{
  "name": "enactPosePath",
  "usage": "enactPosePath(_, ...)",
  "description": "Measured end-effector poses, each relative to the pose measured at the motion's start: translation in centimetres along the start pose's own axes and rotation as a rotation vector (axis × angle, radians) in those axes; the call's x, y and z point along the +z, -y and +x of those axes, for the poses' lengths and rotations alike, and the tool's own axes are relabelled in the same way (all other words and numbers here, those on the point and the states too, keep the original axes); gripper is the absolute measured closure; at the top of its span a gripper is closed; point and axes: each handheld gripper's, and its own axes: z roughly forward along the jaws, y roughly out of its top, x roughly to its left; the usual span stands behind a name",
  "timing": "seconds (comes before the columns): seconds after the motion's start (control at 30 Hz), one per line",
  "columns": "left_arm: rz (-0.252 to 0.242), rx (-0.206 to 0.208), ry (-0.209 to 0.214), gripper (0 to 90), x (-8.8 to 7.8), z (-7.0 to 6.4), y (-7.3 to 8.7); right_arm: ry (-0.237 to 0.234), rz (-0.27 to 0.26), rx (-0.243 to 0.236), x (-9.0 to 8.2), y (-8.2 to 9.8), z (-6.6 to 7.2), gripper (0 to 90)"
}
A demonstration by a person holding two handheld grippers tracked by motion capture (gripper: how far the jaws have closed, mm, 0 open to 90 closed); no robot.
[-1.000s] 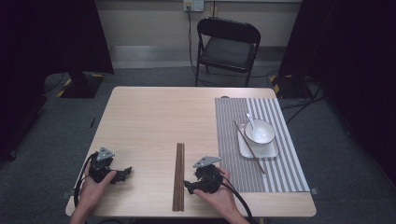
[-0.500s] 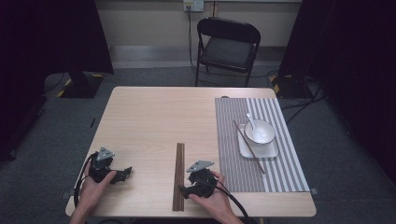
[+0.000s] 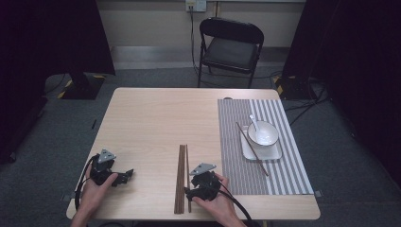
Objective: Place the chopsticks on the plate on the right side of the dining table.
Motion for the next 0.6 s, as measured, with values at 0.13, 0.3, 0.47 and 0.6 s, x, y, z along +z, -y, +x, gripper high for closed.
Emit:
enactPosePath(0.13, 0.000, 0.002, -0.001, 0.0, 0.0, 0.0, 0.0, 0.011, 0.002, 0.002, -0.1, 0.0, -0.3, 31.9)
enactPosePath(0.3, 0.000, 0.000, 0.000, 0.0, 0.0, 0.0, 0.0, 0.040, 0.007, 0.003, -0.3, 0.1, -0.7, 33.8)
enactPosePath(0.47, 0.000, 0.000, 0.000, 0.0, 0.0, 0.0, 0.0, 0.056, 0.011, 0.016, -0.5, 0.2, -1.4, 40.2)
enactPosePath(0.6, 0.000, 0.000, 0.000, 0.0, 0.0, 0.0, 0.0, 0.075, 0.013, 0.043, -0.8, 0.4, -2.1, 44.7)
